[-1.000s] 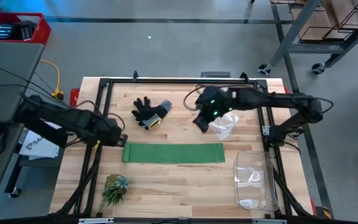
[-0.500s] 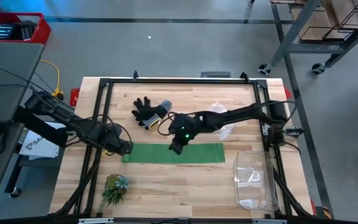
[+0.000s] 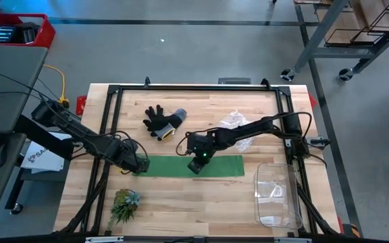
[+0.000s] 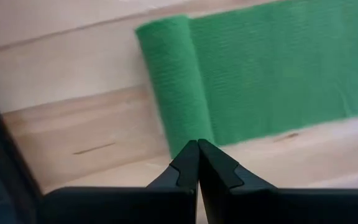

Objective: Roll bandage
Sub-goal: Roll the green bandage

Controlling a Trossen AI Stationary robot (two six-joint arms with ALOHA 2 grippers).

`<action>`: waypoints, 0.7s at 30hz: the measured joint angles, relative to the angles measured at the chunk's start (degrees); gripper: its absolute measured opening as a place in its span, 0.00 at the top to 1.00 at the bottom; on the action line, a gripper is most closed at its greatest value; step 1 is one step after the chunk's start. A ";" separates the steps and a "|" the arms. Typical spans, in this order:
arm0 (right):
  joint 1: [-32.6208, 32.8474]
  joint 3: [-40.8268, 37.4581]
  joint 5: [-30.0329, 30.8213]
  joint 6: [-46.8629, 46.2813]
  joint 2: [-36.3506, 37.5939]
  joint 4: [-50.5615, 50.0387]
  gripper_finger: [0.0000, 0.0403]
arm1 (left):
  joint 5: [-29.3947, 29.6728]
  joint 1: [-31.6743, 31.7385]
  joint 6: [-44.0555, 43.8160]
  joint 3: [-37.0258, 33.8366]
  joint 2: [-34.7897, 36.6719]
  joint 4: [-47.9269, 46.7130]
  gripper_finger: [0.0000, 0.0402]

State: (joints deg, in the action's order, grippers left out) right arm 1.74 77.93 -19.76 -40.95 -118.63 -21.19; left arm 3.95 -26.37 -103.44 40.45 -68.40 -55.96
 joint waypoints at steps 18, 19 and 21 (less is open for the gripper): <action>-0.54 0.22 6.95 3.68 0.31 -14.50 1.00 | 1.13 0.02 0.09 0.00 0.02 3.25 1.00; -0.66 0.22 7.09 3.76 0.33 -15.24 1.00 | 1.17 0.02 0.09 0.00 0.02 3.40 1.00; -0.85 0.26 7.09 3.95 0.35 -16.35 1.00 | 1.39 0.02 0.13 0.00 0.02 3.27 1.00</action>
State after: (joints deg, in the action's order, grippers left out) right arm 0.89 78.19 -12.67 -37.00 -118.28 -37.54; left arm 5.34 -26.35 -103.31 40.45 -68.38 -52.69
